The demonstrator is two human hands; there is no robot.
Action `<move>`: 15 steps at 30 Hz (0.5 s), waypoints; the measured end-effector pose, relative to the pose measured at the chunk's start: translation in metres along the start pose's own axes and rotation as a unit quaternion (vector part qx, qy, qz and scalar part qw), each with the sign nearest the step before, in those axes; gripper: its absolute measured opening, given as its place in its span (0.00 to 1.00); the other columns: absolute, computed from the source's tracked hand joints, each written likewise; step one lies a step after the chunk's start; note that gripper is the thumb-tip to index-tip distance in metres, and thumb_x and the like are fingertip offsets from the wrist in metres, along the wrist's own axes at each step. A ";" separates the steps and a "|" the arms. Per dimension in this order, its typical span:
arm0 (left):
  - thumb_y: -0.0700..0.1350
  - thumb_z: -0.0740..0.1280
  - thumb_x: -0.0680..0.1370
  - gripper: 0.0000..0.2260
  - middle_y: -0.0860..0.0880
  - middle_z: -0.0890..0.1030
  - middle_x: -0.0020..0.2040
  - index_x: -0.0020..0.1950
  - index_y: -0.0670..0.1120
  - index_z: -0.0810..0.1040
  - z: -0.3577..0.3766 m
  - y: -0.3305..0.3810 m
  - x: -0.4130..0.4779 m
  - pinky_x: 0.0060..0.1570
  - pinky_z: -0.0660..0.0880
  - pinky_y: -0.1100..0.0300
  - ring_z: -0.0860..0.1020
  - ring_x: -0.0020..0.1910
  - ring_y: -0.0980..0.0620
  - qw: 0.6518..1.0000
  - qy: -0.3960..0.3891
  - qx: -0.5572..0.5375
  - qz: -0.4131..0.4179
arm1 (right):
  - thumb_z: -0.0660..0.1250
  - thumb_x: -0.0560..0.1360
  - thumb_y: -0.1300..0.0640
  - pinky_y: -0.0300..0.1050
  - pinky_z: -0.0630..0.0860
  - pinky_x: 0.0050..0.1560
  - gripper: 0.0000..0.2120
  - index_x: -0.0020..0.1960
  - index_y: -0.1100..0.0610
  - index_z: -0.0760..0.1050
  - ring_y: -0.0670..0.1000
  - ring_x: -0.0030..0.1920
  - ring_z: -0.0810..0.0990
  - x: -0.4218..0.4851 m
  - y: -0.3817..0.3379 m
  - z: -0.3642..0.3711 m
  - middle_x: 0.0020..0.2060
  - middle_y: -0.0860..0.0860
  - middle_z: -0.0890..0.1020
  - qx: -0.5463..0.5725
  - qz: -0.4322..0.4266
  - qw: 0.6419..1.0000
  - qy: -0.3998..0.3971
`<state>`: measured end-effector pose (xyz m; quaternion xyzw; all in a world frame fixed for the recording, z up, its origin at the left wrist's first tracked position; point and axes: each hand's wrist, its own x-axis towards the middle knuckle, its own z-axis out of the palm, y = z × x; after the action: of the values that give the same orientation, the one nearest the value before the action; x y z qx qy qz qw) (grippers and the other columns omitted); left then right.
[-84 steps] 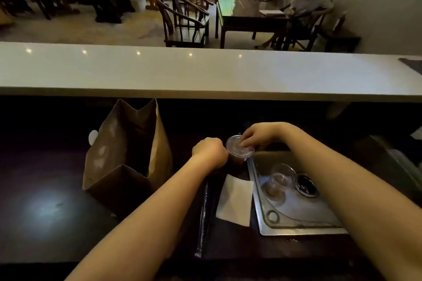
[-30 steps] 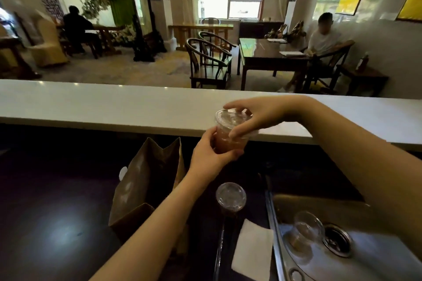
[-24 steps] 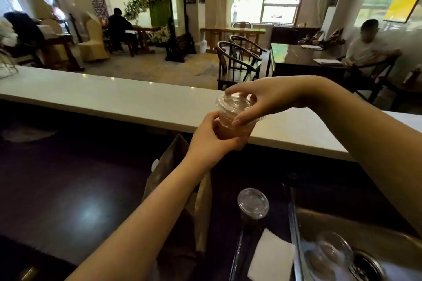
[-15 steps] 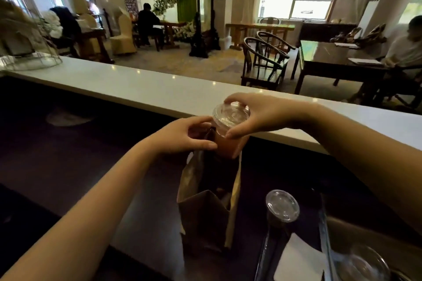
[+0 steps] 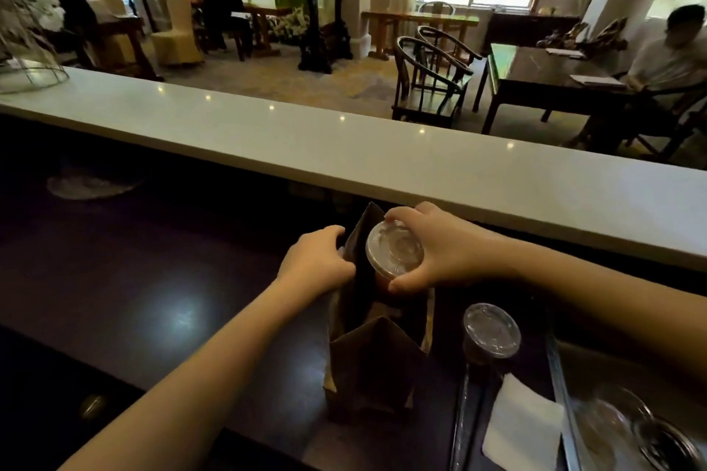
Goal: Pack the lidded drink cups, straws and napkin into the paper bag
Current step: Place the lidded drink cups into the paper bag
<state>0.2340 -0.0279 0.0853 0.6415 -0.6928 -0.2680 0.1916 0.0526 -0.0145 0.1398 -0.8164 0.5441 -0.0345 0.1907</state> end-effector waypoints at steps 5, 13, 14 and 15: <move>0.44 0.64 0.72 0.03 0.49 0.80 0.39 0.42 0.49 0.78 0.004 -0.014 -0.011 0.35 0.71 0.60 0.78 0.44 0.46 0.998 -0.043 -0.011 -0.033 | 0.74 0.63 0.41 0.49 0.74 0.62 0.46 0.73 0.49 0.54 0.53 0.65 0.67 0.001 -0.006 0.015 0.66 0.52 0.65 -0.027 0.010 0.999 -0.030; 0.42 0.61 0.74 0.09 0.46 0.77 0.33 0.34 0.43 0.73 -0.007 -0.031 -0.004 0.28 0.67 0.60 0.76 0.33 0.47 0.996 -0.073 0.025 -0.044 | 0.74 0.64 0.42 0.48 0.75 0.59 0.46 0.73 0.52 0.54 0.55 0.63 0.69 0.001 0.004 0.036 0.64 0.54 0.66 -0.090 0.040 0.992 -0.078; 0.42 0.61 0.74 0.09 0.47 0.76 0.32 0.34 0.43 0.73 -0.009 -0.034 -0.004 0.27 0.66 0.61 0.74 0.31 0.49 0.996 -0.072 0.029 -0.046 | 0.73 0.64 0.42 0.48 0.75 0.59 0.46 0.73 0.52 0.53 0.56 0.63 0.69 -0.002 0.009 0.038 0.64 0.55 0.66 -0.099 0.050 0.990 -0.084; 0.42 0.61 0.74 0.09 0.48 0.75 0.31 0.34 0.43 0.72 -0.011 -0.036 -0.006 0.26 0.65 0.61 0.73 0.30 0.50 0.996 -0.070 0.036 -0.047 | 0.73 0.64 0.41 0.48 0.75 0.59 0.47 0.73 0.52 0.53 0.56 0.63 0.69 -0.004 0.013 0.040 0.64 0.55 0.66 -0.104 0.061 0.989 -0.090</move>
<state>0.2695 -0.0247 0.0722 0.6594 -0.6829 -0.2956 0.1068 0.0502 -0.0047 0.0988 -0.7970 0.5737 0.1077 0.1553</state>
